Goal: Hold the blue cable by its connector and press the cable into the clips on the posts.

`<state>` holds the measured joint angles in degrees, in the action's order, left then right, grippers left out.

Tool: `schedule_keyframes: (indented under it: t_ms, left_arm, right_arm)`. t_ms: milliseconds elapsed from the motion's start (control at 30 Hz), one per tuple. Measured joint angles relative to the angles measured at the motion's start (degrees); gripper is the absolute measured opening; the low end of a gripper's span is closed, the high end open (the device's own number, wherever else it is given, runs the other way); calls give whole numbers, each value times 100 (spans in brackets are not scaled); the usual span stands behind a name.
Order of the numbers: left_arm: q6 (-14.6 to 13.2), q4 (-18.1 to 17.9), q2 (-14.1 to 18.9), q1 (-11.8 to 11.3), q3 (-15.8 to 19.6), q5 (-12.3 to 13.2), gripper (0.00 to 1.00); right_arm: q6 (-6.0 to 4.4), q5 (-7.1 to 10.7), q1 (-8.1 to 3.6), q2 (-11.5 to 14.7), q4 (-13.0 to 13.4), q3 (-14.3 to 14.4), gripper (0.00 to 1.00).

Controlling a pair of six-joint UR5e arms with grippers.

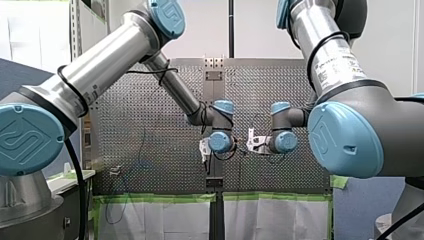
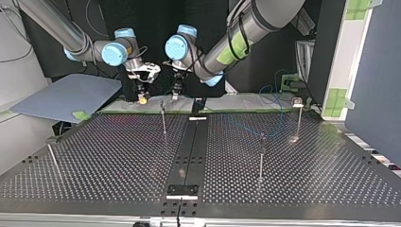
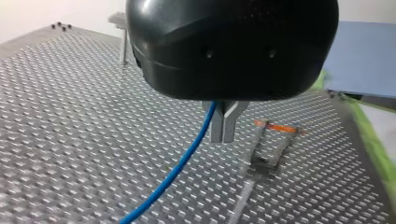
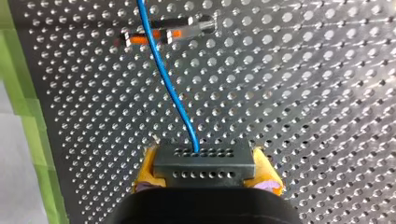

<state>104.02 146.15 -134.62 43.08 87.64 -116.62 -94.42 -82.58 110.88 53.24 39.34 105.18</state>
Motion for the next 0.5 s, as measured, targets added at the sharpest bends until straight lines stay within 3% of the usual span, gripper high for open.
schedule_keyframes:
  t_ms: [233, 500]
  left_arm:
    - [4, -72, -291, 9, -2, -57, 0]
    - [-17, -129, -316, 16, -3, -253, 0]
  right_arm:
    - [44, 49, -65, -17, 40, 13, 0]
    - [80, 221, -154, -118, 120, 28, 0]
